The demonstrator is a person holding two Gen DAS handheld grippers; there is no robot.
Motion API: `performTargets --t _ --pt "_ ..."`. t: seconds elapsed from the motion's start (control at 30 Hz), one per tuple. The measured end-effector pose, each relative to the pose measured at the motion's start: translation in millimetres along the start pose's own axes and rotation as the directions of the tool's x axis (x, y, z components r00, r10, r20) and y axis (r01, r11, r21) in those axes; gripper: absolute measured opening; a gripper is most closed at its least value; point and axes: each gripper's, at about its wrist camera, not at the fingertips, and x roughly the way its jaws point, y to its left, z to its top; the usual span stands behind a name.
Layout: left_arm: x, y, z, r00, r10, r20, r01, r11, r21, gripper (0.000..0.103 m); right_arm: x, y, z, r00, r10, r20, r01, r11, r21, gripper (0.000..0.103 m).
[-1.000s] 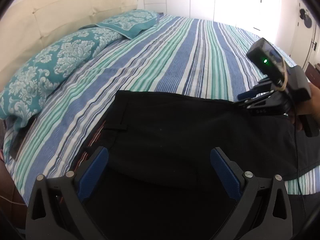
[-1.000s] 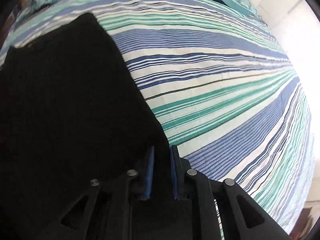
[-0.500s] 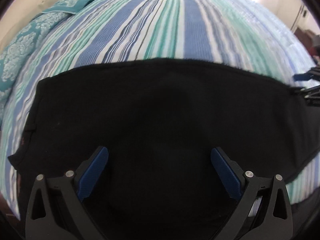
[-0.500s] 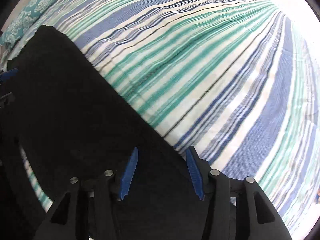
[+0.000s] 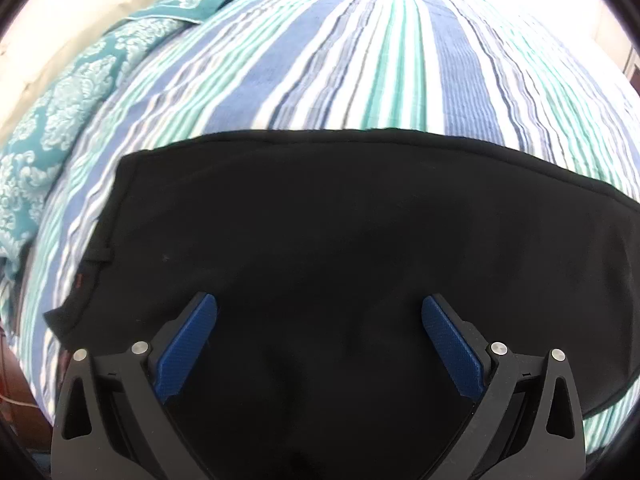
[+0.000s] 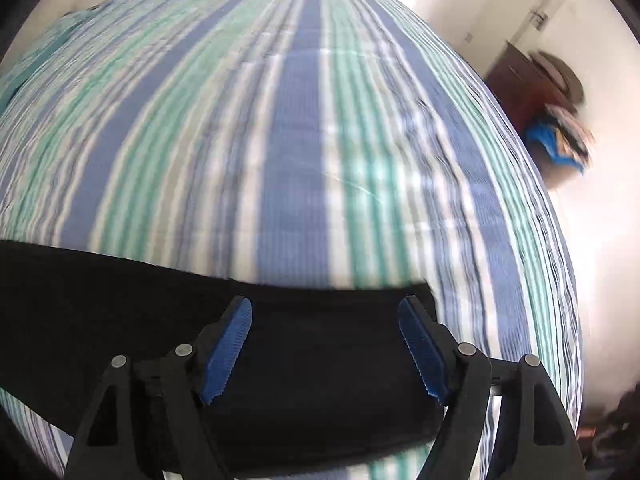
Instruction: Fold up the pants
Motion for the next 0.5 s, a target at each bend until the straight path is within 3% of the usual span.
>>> performTargets --t 0.07,0.1,0.13,0.17,0.2,0.23,0.33,0.4,0.47,0.5 --pt "3 5 2 1.0 -0.005 -0.002 0.005 1.0 -0.014 0.103 20 -52 -15 0.995 0.04 -0.091 -0.032 0.995 0.093 0.076" --pt "6 7 2 1.0 -0.018 -0.008 0.018 1.0 -0.022 0.103 28 -63 -24 0.985 0.131 -0.108 -0.118 0.985 0.124 0.072" --pt "7 10 3 1.0 -0.028 -0.004 0.028 0.999 -0.037 0.103 30 -65 -31 0.984 0.145 -0.104 -0.132 0.984 0.121 0.055" --pt "7 13 3 0.999 -0.032 0.007 0.032 0.998 -0.054 0.103 29 -65 -30 0.993 0.087 -0.082 -0.08 0.993 0.09 0.047" --pt "6 15 3 0.999 -0.023 0.023 0.025 0.997 -0.066 0.103 29 -69 -26 0.997 0.051 -0.058 -0.046 0.996 0.078 0.032" --pt "5 17 3 0.999 0.001 0.04 0.002 0.997 -0.074 0.103 28 -72 -21 0.999 -0.002 -0.032 0.005 0.997 0.073 0.01" --pt "-6 32 5 0.994 0.067 0.082 -0.061 0.996 -0.067 0.102 32 -73 -7 0.981 -0.193 0.003 0.193 0.981 0.004 0.01" --pt "-19 61 7 0.989 0.062 0.134 -0.05 0.994 -0.094 0.102 37 -77 -8 0.984 -0.176 -0.037 0.176 0.984 0.015 0.014" --pt "-27 98 5 0.989 0.012 0.15 0.012 0.988 -0.156 0.102 17 -84 -15 0.984 -0.178 0.029 0.176 0.983 0.062 0.034" --pt "-26 116 3 0.989 -0.045 0.138 0.07 0.981 -0.183 0.102 2 -86 -19 0.981 -0.179 0.079 0.17 0.98 0.1 0.053"
